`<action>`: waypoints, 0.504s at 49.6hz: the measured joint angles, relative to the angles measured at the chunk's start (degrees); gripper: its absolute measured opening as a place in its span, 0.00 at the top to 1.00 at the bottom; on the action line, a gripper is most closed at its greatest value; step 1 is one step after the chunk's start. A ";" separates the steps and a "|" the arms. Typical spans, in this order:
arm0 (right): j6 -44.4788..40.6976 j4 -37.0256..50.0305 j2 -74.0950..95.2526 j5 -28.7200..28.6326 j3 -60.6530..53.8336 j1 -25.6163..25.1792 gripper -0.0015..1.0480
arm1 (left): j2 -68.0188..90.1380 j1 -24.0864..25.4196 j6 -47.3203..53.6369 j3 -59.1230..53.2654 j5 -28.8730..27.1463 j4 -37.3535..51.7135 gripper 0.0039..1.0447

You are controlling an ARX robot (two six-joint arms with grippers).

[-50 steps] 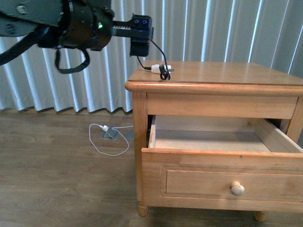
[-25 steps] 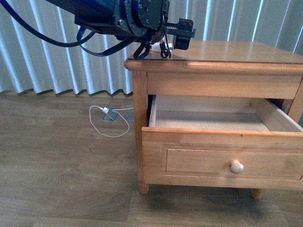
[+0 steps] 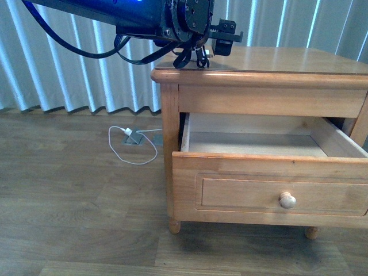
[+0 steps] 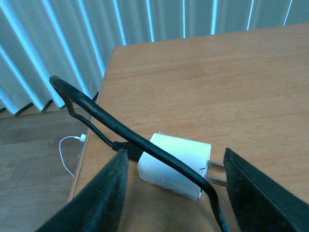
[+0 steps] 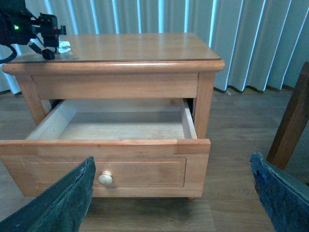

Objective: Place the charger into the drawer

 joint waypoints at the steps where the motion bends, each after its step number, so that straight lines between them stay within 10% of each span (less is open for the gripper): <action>1: 0.00 0.00 0.00 0.00 0.00 0.00 0.08 | -0.15 0.02 -0.13 -0.55 -0.04 0.31 0.49; 14: 0.00 0.00 0.00 0.00 0.00 0.00 0.08 | -6.38 0.20 1.42 -13.86 0.15 7.65 0.96; 25: 0.00 0.00 0.00 0.00 0.00 0.00 0.08 | -17.84 0.57 2.99 -27.65 2.73 13.77 0.96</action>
